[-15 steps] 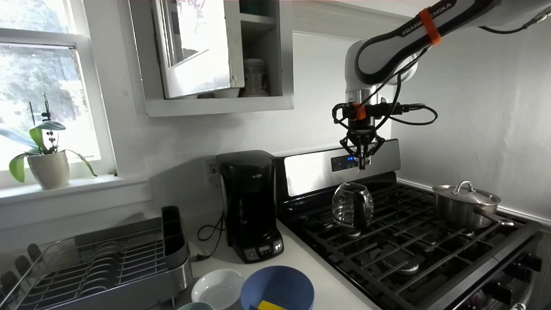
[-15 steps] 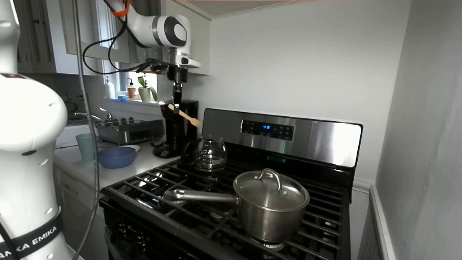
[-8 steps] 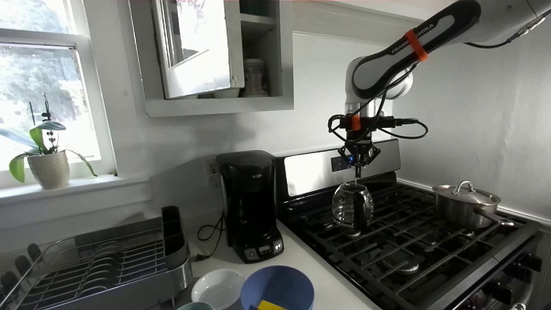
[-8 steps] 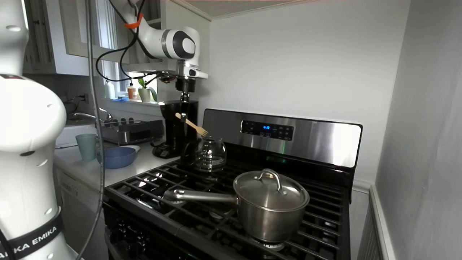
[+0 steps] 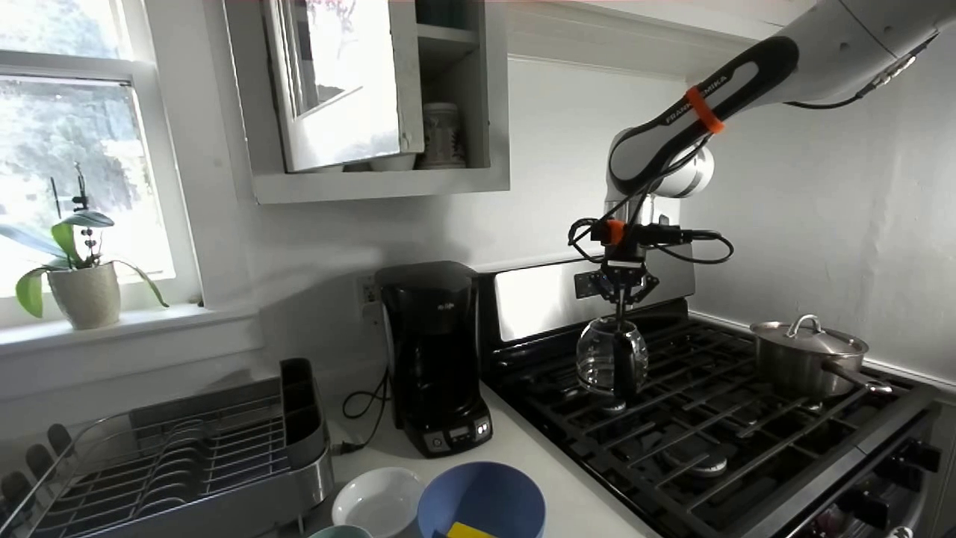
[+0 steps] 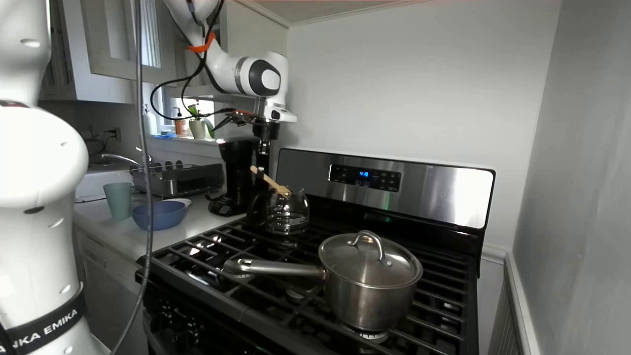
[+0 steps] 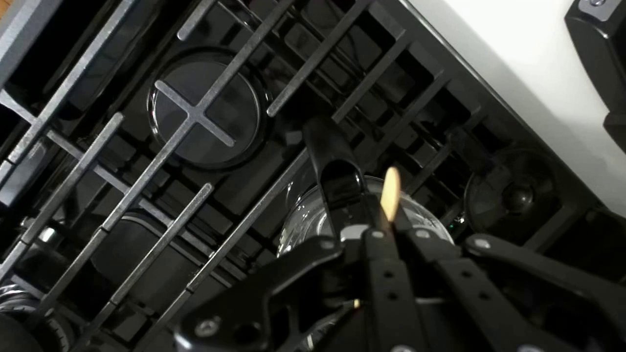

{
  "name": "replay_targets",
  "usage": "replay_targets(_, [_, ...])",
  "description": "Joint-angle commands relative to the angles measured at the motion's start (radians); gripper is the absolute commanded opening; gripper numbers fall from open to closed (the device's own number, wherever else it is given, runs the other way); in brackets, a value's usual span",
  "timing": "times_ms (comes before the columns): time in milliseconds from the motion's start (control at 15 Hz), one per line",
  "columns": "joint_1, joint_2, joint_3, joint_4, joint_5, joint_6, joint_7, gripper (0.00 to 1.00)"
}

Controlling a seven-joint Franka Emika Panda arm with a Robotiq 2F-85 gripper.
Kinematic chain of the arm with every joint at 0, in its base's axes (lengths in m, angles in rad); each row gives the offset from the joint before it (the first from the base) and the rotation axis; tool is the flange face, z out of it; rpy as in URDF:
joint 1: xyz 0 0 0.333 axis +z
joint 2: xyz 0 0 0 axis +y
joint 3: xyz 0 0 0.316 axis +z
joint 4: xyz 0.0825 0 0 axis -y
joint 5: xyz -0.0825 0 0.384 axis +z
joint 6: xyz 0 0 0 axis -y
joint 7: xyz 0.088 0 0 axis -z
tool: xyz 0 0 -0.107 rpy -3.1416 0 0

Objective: Pick up the wooden fork and mix the contents of the kettle, put the wooden fork back on the blue bowl

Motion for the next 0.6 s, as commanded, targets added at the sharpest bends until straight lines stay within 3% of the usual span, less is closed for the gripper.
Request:
replay_targets(0, [-0.017,0.021,-0.013,-0.003,0.08,0.023,-0.053,0.01])
replay_targets(333, [-0.033,0.047,-0.03,-0.001,0.157,0.013,-0.086,0.01])
replay_targets(400, [-0.02,0.038,-0.031,0.002,0.102,0.003,-0.051,0.03])
replay_targets(533, [-0.024,0.046,-0.034,0.002,0.12,0.003,-0.06,0.03])
